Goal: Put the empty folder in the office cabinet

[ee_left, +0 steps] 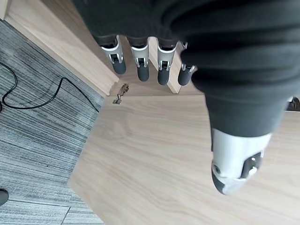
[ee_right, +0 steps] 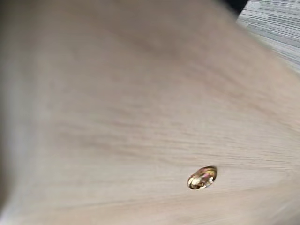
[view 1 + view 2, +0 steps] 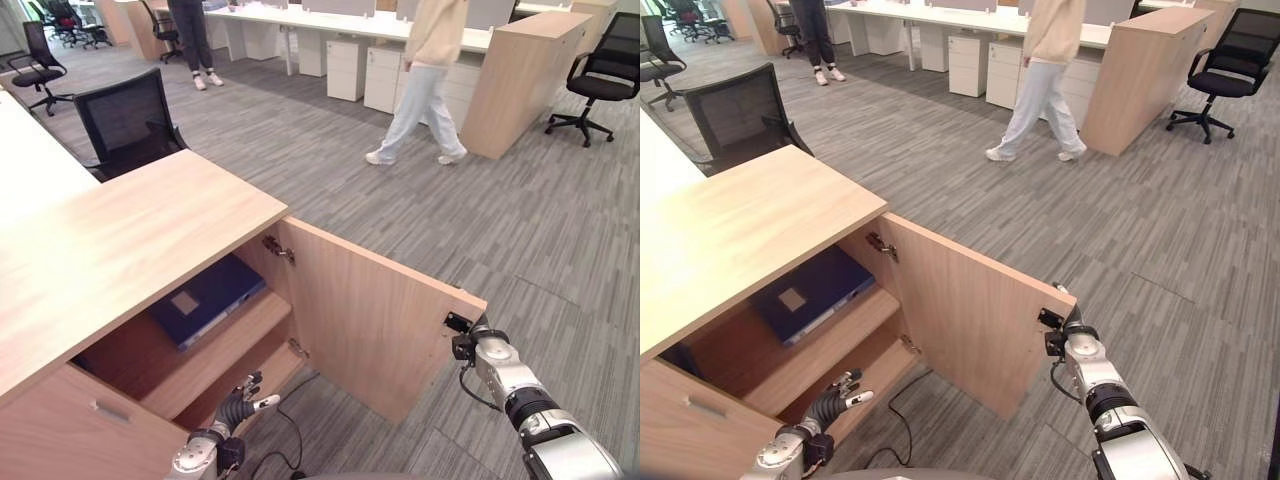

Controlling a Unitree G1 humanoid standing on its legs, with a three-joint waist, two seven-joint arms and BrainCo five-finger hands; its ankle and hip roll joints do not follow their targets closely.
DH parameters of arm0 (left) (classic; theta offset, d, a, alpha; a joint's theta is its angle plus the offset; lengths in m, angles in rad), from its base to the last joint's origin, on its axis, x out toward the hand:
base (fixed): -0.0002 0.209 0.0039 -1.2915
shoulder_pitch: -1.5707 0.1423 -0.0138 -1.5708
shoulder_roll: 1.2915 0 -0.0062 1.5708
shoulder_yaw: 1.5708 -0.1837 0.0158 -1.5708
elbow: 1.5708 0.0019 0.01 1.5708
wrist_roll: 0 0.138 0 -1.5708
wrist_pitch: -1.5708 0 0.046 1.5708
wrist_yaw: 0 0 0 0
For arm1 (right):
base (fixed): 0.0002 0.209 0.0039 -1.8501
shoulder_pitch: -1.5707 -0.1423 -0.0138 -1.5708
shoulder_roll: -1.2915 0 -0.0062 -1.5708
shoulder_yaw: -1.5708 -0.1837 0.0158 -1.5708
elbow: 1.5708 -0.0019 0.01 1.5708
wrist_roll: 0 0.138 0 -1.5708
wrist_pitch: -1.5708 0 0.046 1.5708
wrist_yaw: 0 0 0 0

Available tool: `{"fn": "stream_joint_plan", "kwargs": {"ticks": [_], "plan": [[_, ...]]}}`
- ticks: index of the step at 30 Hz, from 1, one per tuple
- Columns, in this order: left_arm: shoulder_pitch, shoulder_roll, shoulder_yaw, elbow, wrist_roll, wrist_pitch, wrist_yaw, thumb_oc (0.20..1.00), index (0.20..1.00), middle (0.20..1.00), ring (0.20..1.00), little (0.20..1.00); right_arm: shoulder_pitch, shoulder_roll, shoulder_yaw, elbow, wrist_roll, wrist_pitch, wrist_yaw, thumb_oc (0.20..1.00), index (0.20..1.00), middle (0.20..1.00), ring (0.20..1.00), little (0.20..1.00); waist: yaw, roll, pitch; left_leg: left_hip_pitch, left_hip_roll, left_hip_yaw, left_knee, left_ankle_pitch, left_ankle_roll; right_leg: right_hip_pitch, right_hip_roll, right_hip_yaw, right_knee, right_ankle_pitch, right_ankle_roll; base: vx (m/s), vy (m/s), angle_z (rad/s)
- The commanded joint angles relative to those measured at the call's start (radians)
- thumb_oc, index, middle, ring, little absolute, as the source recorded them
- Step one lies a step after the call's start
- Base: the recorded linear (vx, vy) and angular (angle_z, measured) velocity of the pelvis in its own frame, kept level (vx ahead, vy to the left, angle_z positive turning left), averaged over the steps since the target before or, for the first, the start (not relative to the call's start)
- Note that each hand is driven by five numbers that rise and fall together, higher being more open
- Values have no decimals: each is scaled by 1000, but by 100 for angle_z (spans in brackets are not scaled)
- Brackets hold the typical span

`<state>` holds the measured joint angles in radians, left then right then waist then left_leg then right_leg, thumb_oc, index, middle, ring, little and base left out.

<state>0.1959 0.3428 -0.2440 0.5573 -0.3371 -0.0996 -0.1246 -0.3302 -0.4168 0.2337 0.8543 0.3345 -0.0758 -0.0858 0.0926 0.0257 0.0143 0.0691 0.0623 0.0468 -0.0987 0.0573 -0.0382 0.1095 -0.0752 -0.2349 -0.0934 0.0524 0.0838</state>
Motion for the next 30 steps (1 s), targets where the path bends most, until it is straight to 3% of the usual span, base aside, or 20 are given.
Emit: {"fn": "stream_joint_plan", "kwargs": {"ticks": [1,7,13,20,25,27,30], "plan": [[-63,43,-27,3,24,-34,10,1000,1000,1000,1000,1000,-47,93,67,-57,-8,-32,41,1000,1000,1000,1000,1000,52,-58,3,13,-17,-12,11,-59,-13,-10,-67,-36,6,-2,66,11,-7,5],[-71,35,-8,14,39,-34,23,1000,1000,1000,1000,1000,38,96,77,-180,-5,-33,75,1000,1000,1000,1000,1000,46,-58,8,8,-19,-27,11,-57,-14,-6,-69,-47,6,-7,65,12,-3,5],[-86,28,25,31,72,-38,28,1000,1000,1000,1000,1000,236,38,79,-376,-65,-29,154,1000,1000,1000,1000,1000,34,-68,13,-6,-21,-71,11,-52,-18,-4,-72,-62,6,-17,59,24,-24,23],[-94,27,46,72,82,-34,34,1000,1000,1000,1000,1000,324,44,82,-413,-75,-30,195,1000,1000,1000,1000,1000,36,-76,18,-21,-15,-120,11,-41,-29,8,-65,-102,6,-31,48,11,-58,31],[-103,19,60,88,56,-37,56,1000,1000,1000,1000,1000,327,81,114,-422,-38,-36,202,1000,1000,1000,1000,1000,55,-74,30,-38,0,-163,11,-21,-47,19,-54,-147,6,-46,35,-29,-78,40],[-113,9,65,105,28,-38,68,1000,1000,1000,1000,1000,301,95,139,-409,-34,-44,194,1000,1000,1000,1000,1000,84,-70,54,-80,1,-197,25,8,-66,16,-52,-182,6,-50,29,-133,-65,40],[-127,4,70,112,1,-43,84,1000,1000,1000,1000,1000,266,101,161,-401,-25,-51,181,1000,1000,1000,1000,1000,106,-74,90,-157,0,-212,111,16,-86,7,-60,-208,6,-49,26,-151,-50,50]]}}
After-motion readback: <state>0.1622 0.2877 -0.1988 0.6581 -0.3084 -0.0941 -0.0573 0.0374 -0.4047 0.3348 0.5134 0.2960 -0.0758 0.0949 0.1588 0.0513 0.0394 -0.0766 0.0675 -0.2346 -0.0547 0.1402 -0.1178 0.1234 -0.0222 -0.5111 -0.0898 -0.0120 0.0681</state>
